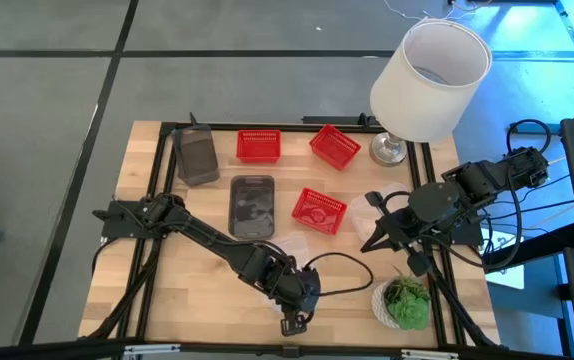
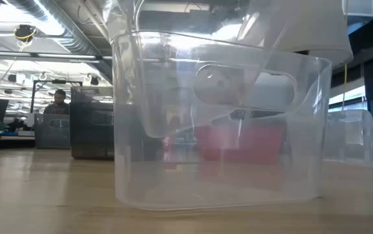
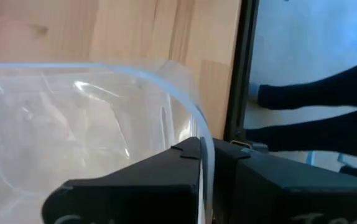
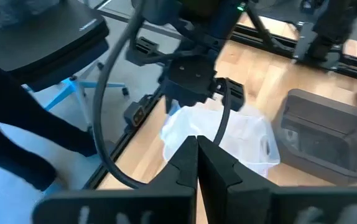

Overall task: Stack baskets by color
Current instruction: Stack the top left transparent bin on the bottom transparent bin

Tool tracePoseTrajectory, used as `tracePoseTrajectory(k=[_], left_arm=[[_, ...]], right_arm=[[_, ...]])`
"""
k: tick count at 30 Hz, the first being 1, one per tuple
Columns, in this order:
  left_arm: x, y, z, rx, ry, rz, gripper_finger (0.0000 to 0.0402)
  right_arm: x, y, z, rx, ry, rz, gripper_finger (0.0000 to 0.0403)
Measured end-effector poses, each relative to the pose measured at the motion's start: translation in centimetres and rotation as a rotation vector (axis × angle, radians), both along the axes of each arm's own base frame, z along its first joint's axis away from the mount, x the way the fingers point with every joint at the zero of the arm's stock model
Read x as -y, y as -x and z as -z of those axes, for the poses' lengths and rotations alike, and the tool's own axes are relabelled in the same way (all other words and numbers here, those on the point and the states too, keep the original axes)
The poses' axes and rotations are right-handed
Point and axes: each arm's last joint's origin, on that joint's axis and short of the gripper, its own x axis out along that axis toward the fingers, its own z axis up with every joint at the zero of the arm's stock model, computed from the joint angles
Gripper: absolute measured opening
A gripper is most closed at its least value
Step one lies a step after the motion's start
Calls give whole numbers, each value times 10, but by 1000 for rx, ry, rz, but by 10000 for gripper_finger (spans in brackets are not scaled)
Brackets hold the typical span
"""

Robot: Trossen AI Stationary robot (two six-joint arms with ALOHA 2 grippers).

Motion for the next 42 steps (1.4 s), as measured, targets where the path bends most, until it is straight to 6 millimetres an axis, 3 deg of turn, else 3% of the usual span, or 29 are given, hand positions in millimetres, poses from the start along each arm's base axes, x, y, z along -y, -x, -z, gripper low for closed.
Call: tracePoseTrajectory(k=[9, 18, 25, 42], left_arm=[[-2, 6, -2, -83, 21, -119, 0], [-14, 22, -55, -61, -16, -200, 0], [-21, 37, -43, -269, -48, -299, 0], [-9, 10, -29, -60, -82, -282, 0]], right_arm=[[2, -1, 0, 8, 26, 48, 7], [2, -1, 0, 9, 27, 49, 7], [2, 0, 1, 7, 29, 51, 7], [3, -1, 1, 18, 55, 92, 7]])
